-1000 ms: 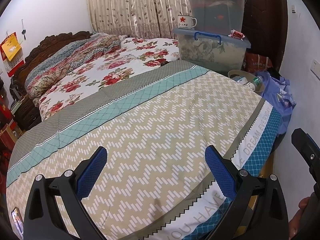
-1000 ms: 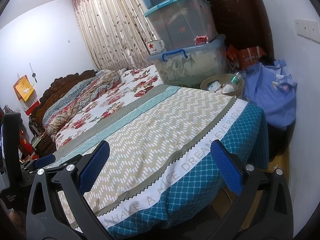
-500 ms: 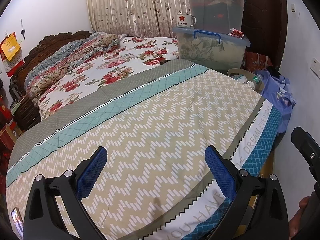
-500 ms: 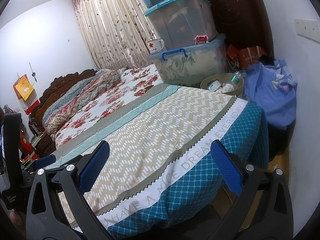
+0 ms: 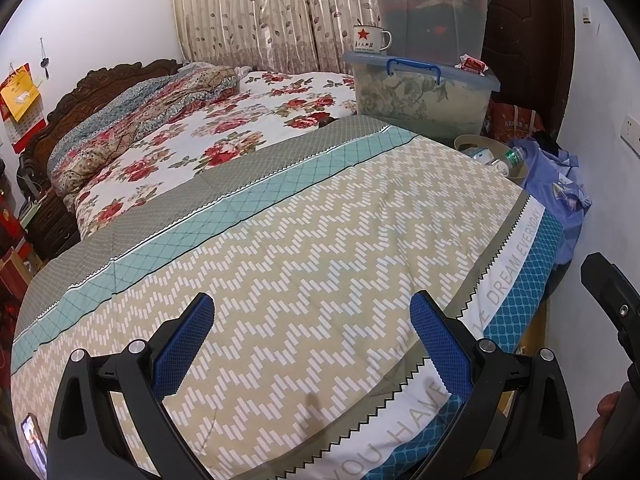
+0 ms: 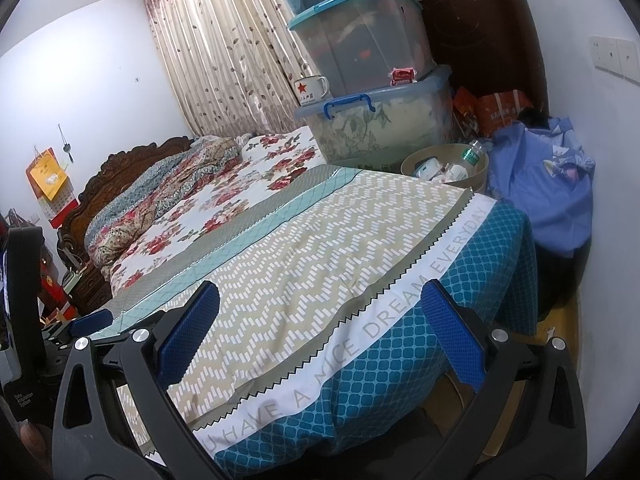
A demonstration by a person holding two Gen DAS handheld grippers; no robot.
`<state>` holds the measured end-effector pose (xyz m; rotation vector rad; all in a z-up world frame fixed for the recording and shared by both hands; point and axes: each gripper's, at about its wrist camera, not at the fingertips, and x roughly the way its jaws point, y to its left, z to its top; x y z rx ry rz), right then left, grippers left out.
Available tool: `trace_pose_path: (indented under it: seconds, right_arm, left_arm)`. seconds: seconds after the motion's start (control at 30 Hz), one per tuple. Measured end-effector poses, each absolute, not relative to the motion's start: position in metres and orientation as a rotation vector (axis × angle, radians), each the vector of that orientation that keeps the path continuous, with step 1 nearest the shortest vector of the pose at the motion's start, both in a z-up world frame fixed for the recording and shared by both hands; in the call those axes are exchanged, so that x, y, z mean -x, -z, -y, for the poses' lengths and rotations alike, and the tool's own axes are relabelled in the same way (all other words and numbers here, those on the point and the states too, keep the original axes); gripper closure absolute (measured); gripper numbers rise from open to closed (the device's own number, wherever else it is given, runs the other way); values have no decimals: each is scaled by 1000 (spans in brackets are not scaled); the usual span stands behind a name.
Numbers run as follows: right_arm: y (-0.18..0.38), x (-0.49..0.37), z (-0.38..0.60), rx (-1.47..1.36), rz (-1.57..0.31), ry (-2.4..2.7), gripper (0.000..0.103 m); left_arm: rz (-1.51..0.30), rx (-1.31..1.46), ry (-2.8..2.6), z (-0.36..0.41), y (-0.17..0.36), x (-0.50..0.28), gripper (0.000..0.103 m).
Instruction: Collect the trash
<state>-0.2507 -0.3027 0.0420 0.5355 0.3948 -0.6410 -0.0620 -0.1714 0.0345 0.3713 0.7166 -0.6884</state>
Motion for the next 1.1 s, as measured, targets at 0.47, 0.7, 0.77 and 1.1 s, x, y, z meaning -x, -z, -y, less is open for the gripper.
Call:
trace_pose_path:
  seconds: [0.47,0.7,0.77,1.1]
  right_arm:
    - [-41,250,302,-536,-396,642,3]
    - [-42,250,303,-536,-397,641,3]
    - [-40,250,301,-533,-398,640,3]
    - [-37,251,297,-535,-401,637,3]
  left_arm:
    - [-733,-369,687,168,-28,59,9]
    - [-731,-381,684,166,-29,55,9]
    - [-731,-385,690,167,-29,55,9]
    - [-743,-375,698,166,-33,53,9]
